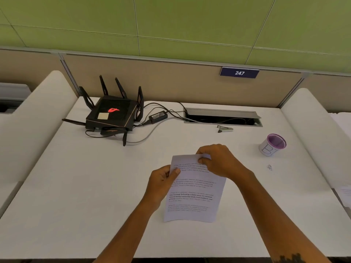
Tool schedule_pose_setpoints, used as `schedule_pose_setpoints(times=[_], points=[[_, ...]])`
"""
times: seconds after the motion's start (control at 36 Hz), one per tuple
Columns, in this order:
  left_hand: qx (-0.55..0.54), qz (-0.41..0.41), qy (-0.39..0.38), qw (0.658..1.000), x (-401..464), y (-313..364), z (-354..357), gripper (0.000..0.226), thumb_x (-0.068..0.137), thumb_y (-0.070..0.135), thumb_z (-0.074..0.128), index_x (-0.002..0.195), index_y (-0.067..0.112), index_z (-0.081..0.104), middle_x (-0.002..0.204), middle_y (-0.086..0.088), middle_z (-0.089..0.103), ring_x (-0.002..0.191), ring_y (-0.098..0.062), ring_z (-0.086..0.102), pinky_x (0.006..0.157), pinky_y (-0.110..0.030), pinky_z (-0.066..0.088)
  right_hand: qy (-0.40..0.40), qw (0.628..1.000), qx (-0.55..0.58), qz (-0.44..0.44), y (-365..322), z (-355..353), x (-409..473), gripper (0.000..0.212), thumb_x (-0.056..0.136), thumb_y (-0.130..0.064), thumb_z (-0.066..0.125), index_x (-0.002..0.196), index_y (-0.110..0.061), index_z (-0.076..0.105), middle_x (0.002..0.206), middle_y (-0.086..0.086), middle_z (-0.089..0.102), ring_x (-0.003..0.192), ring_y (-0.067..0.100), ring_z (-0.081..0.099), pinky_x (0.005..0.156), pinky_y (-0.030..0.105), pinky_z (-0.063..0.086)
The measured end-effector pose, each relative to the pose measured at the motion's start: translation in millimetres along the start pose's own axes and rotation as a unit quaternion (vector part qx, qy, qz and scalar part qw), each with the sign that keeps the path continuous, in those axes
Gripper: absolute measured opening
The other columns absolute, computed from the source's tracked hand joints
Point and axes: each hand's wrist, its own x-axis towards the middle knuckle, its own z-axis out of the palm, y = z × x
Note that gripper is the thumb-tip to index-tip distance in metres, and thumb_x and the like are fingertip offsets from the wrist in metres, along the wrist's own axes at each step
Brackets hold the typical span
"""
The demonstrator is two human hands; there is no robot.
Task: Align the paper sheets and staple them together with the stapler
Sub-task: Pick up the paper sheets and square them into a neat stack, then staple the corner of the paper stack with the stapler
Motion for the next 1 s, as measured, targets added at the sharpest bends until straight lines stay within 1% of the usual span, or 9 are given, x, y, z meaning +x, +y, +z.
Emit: schedule_pose_setpoints(times=[0.22, 0.31, 0.42, 0.5, 0.64, 0.75, 0.81, 0.92, 1.0], points=[[-0.037, -0.022, 0.005, 0.999, 1.8, -6.5, -2.3, 0.020, 0.103, 0.034, 0.066, 0.110, 0.020, 0.077, 0.100, 0.000, 0.083, 0.091, -0.024, 0.080, 0.080, -0.038, 0.067, -0.025, 0.999, 0.025, 0.022, -5.9, 6.3, 1.9, 0.014, 0.100, -0.028, 0.063, 0.112, -0.029, 0.070, 0.110, -0.007, 0.073, 0.093, 0.017, 0.068, 0.084, 0.034, 0.060], [-0.049, -0.026, 0.017, 0.998, 4.5, -9.2, -6.6, 0.020, 0.103, 0.034, 0.065, 0.108, 0.019, 0.078, 0.098, -0.001, 0.083, 0.088, -0.024, 0.080, 0.076, -0.036, 0.066, -0.025, 0.999, 0.037, 0.028, -8.3, 10.2, 3.7, 0.016, 0.099, -0.029, 0.065, 0.114, -0.030, 0.068, 0.113, -0.008, 0.071, 0.094, 0.016, 0.067, 0.083, 0.034, 0.060], [-0.053, -0.032, 0.023, 0.998, 8.0, -15.3, -12.3, 0.020, 0.104, 0.035, 0.064, 0.109, 0.020, 0.077, 0.098, -0.001, 0.083, 0.089, -0.027, 0.080, 0.078, -0.044, 0.067, -0.024, 0.997, 0.061, 0.031, -11.9, 15.5, 5.6, 0.020, 0.098, -0.029, 0.067, 0.118, -0.029, 0.066, 0.115, -0.008, 0.071, 0.094, 0.014, 0.067, 0.083, 0.033, 0.060], [-0.050, -0.040, 0.024, 0.998, 10.9, -19.2, -14.2, 0.022, 0.105, 0.036, 0.062, 0.110, 0.019, 0.075, 0.099, -0.001, 0.082, 0.088, -0.027, 0.080, 0.078, -0.047, 0.067, -0.019, 0.996, 0.072, 0.042, -11.7, 21.1, 8.1, 0.023, 0.097, -0.031, 0.069, 0.120, -0.032, 0.066, 0.116, -0.009, 0.070, 0.093, 0.013, 0.067, 0.083, 0.032, 0.060], [-0.028, -0.046, 0.041, 0.998, 16.0, -26.0, -12.9, 0.024, 0.105, 0.038, 0.061, 0.106, 0.018, 0.074, 0.095, -0.001, 0.082, 0.086, -0.030, 0.079, 0.075, -0.049, 0.066, -0.005, 0.995, 0.087, 0.053, -6.8, 30.5, 11.8, 0.024, 0.095, -0.032, 0.071, 0.119, -0.033, 0.067, 0.115, -0.010, 0.070, 0.090, 0.012, 0.066, 0.077, 0.023, 0.055], [-0.020, -0.048, 0.063, 0.997, 18.2, -28.5, -5.5, 0.024, 0.106, 0.037, 0.061, 0.101, 0.017, 0.074, 0.091, -0.002, 0.081, 0.083, -0.030, 0.077, 0.068, -0.037, 0.064, -0.004, 0.994, 0.095, 0.049, 4.8, 35.8, 14.5, 0.025, 0.094, -0.034, 0.072, 0.119, -0.033, 0.068, 0.115, -0.011, 0.072, 0.094, 0.011, 0.067, 0.082, 0.033, 0.058], [-0.013, -0.045, 0.078, 0.996, 19.4, -31.0, -0.2, 0.026, 0.106, 0.038, 0.060, 0.099, 0.017, 0.073, 0.089, -0.004, 0.080, 0.079, -0.032, 0.076, 0.066, -0.036, 0.062, -0.012, 0.994, 0.098, 0.048, 12.8, 38.3, 16.7, 0.026, 0.093, -0.038, 0.072, 0.118, -0.033, 0.069, 0.113, -0.013, 0.072, 0.094, 0.010, 0.068, 0.083, 0.035, 0.060], [0.016, -0.035, 0.110, 0.993, 22.3, -38.5, 12.9, 0.028, 0.106, 0.041, 0.059, 0.092, 0.022, 0.073, 0.082, -0.007, 0.077, 0.067, -0.022, 0.069, 0.061, -0.032, 0.057, -0.028, 0.992, 0.112, 0.045, 35.2, 38.4, 22.3, 0.031, 0.093, -0.051, 0.070, 0.116, -0.031, 0.071, 0.107, -0.015, 0.072, 0.090, 0.006, 0.067, 0.079, 0.028, 0.059], [0.037, -0.037, 0.126, 0.991, 21.8, -46.0, 23.6, 0.027, 0.106, 0.041, 0.058, 0.093, 0.024, 0.074, 0.082, -0.004, 0.077, 0.066, -0.016, 0.069, 0.059, -0.029, 0.055, -0.007, 0.984, 0.164, 0.069, 64.6, 35.1, 27.7, 0.027, 0.092, -0.050, 0.072, 0.108, -0.029, 0.075, 0.098, -0.015, 0.074, 0.089, 0.004, 0.068, 0.077, 0.021, 0.055]])
